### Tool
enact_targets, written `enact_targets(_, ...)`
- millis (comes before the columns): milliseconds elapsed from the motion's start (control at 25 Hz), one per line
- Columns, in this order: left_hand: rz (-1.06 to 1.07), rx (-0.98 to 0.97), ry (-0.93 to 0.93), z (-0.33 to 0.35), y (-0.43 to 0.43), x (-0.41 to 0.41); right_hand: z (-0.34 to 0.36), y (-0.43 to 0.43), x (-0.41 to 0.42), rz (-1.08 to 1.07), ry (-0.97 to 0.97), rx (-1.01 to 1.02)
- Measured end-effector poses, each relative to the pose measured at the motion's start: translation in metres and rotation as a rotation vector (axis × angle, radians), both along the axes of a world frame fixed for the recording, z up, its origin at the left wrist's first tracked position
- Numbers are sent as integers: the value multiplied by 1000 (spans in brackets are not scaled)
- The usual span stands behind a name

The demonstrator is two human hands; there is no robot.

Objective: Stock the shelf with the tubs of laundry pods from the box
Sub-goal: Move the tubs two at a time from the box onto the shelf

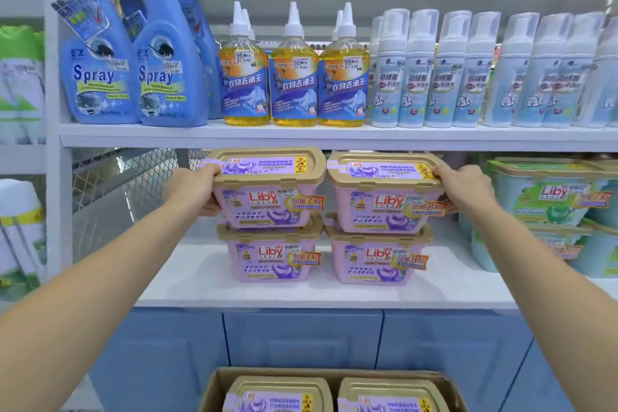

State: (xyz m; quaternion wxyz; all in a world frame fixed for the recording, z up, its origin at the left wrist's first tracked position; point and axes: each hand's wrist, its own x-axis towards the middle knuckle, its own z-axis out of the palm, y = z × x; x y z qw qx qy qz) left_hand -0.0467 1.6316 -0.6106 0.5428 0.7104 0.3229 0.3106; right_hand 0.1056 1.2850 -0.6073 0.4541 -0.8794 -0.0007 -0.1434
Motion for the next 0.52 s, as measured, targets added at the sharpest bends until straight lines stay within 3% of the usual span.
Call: enact_targets(520,-141,140,153,-7,17,18,16,2,24,171,287,-89)
